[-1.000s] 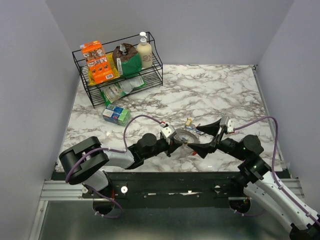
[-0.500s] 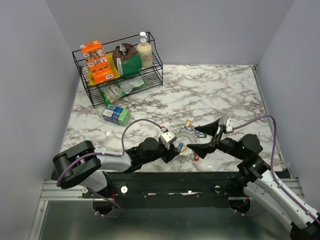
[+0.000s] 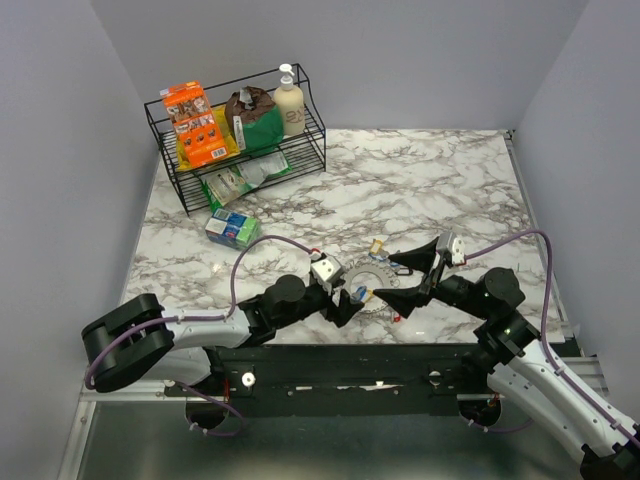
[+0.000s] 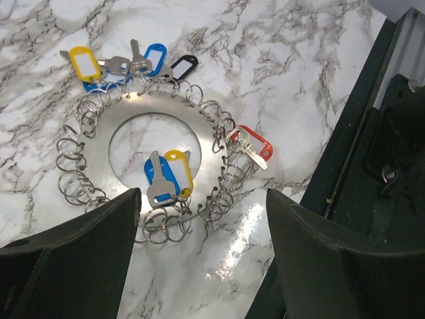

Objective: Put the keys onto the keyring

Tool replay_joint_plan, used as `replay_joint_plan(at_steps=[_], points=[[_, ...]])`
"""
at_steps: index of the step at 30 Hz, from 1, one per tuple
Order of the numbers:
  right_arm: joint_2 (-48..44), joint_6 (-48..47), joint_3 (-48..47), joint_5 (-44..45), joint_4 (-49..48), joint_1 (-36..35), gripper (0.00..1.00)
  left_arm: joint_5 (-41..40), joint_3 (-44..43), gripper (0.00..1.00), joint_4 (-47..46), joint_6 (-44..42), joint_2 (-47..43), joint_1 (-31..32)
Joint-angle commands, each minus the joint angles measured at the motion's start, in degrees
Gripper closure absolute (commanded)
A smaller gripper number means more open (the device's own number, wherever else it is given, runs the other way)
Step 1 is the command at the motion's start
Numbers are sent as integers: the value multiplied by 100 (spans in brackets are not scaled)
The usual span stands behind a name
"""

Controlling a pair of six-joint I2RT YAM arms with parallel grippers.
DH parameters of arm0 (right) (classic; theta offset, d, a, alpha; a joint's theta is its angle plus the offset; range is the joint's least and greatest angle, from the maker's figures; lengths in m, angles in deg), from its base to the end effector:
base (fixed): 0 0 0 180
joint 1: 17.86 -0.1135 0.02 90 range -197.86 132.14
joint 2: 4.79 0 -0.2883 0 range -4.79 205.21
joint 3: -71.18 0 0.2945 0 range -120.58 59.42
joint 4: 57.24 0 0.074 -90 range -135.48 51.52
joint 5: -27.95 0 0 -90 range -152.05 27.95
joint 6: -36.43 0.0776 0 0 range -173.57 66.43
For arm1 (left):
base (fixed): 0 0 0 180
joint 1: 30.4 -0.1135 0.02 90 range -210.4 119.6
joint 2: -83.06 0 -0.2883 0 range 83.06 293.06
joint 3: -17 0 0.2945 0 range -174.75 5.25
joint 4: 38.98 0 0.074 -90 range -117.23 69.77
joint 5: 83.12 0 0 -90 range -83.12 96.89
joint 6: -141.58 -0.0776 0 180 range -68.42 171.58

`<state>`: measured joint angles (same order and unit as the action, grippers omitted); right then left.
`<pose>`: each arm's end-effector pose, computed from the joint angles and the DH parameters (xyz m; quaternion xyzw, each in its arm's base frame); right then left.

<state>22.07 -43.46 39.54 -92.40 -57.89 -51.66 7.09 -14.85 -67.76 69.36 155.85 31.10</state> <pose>0.1416 0.1420 0.2816 -0.3228 0.5958 0.4303 0.5964 0.1455 -0.2685 0.1640 0.2908 0.7217 -0.4019 0.4829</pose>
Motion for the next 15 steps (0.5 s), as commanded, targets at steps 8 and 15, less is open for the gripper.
replay_joint_plan(at_steps=[8,15], points=[[-40,53,-139,-59,-113,-30,0,-1436,-231,12,-218,-801,-231,21],[22,35,-104,-77,-122,-30,0,-1401,-697,12,248,-1347,-116,20]])
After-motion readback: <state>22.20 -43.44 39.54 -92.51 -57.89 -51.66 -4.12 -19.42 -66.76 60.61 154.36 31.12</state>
